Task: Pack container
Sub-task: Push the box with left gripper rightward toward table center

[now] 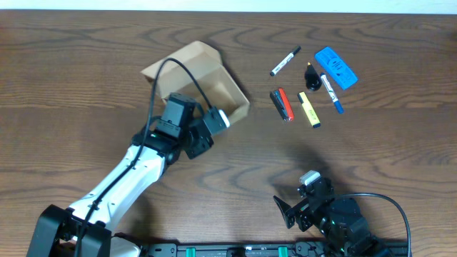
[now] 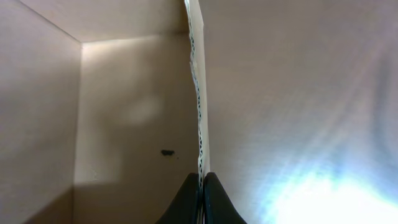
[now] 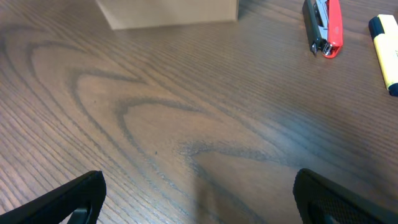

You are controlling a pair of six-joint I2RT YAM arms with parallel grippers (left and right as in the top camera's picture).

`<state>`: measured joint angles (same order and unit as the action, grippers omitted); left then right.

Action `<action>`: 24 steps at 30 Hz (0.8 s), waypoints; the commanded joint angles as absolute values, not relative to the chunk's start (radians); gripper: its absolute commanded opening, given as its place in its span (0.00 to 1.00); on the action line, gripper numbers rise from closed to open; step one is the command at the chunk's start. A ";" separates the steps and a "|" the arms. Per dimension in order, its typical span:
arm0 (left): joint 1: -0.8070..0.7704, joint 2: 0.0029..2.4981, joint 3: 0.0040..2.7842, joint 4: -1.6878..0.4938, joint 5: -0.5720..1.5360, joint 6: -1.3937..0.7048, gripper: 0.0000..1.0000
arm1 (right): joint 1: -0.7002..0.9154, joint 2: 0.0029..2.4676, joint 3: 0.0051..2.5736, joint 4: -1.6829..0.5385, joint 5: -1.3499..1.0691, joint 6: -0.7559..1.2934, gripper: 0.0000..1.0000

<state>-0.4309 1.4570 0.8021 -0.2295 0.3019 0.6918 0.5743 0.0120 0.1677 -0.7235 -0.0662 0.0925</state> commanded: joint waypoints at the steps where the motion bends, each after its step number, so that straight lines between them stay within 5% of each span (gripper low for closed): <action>1: -0.472 1.460 0.816 -0.274 0.343 0.841 0.05 | 0.587 0.006 0.161 -0.725 -0.056 0.081 0.99; 6: -0.492 1.460 0.816 -0.305 0.218 0.876 0.08 | 0.587 0.006 0.161 -0.725 -0.056 0.081 0.99; 9: -0.492 1.457 0.816 -0.305 0.168 0.876 0.22 | 0.587 0.006 0.161 -0.725 -0.056 0.081 0.99; 10: -0.492 1.454 0.816 -0.303 0.165 0.876 0.42 | 0.587 0.006 0.161 -0.725 -0.056 0.081 0.99; 16: -0.492 1.374 0.817 -0.302 0.204 0.796 0.49 | 0.587 0.006 0.161 -0.725 -0.056 0.081 0.99; 18: -0.492 1.317 0.817 -0.302 0.219 0.709 0.60 | 0.587 0.006 0.161 -0.725 -0.056 0.081 0.99; 20: -0.492 1.252 0.817 -0.302 0.217 0.592 0.81 | 0.587 0.006 0.161 -0.725 -0.056 0.081 0.99; 24: -0.490 1.147 0.817 -0.311 0.144 0.375 0.83 | 0.587 0.006 0.161 -0.725 -0.056 0.081 0.99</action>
<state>-0.4900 1.2106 0.8028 -0.3004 0.1989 0.6086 0.5743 0.0120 0.1677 -0.7235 -0.0662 0.0925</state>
